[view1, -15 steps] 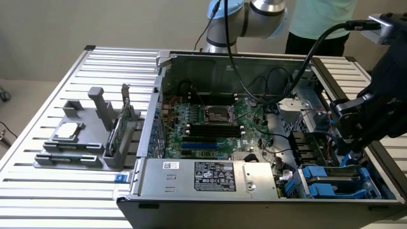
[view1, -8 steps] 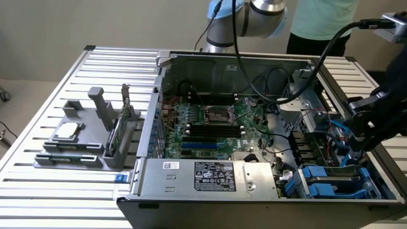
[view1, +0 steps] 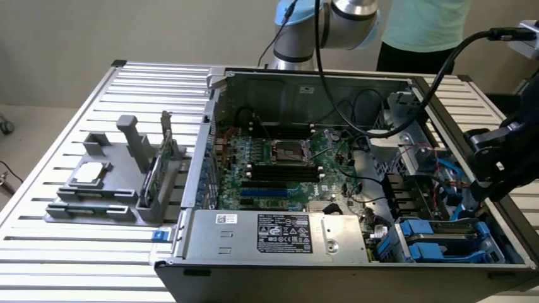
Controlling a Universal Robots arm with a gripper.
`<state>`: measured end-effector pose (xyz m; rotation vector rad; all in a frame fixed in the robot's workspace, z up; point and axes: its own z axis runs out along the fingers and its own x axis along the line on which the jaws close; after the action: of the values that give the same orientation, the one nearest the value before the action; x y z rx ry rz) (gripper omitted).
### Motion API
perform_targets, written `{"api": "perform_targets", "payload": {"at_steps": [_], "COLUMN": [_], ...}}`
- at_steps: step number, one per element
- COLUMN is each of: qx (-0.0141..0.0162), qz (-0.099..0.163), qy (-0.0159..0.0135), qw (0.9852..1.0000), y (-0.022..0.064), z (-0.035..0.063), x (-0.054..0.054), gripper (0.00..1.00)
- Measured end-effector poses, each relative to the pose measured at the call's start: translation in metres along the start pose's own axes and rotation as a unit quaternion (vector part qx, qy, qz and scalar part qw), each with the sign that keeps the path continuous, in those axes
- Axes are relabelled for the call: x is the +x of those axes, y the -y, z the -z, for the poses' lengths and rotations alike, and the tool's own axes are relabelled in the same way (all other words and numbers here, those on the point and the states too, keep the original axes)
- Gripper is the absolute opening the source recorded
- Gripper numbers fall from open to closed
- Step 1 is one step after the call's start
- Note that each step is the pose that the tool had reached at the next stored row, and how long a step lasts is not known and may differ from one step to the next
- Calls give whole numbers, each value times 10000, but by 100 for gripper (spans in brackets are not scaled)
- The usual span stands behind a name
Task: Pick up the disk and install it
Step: 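Insert the first disk wire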
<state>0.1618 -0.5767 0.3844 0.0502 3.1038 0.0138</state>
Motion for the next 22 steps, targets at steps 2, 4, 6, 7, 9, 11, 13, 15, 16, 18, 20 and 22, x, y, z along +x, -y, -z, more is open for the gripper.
{"api": "perform_targets", "payload": {"at_steps": [2, 4, 6, 7, 9, 11, 13, 15, 16, 18, 20, 22], "qx": [-11, -21, -33, -41, -66, -104, -137, -154, -160, -163, -167, -173], "qz": [-155, -304, -452, -529, -658, -758, -854, -953, -1004, -1096, -1165, -1206], "qy": [1, 2, 3, 3, 3, 5, 13, 20, 23, 38, 74, 118], "qw": [9999, 9995, 9990, 9986, 9978, 9971, 9963, 9953, 9948, 9938, 9930, 9925], "y": [0, 0, 0, 1, 1, 1, 0, 1, 1, 0, -4, -13], "z": [-21, -40, -59, -68, -81, -90, -98, -106, -110, -118, -128, -138], "x": [0, 1, 1, 2, 2, 3, 3, 3, 4, 4, 8, 22], "gripper": [25, 25, 25, 25, 25, 25, 25, 25, 25, 25, 25, 25]}}
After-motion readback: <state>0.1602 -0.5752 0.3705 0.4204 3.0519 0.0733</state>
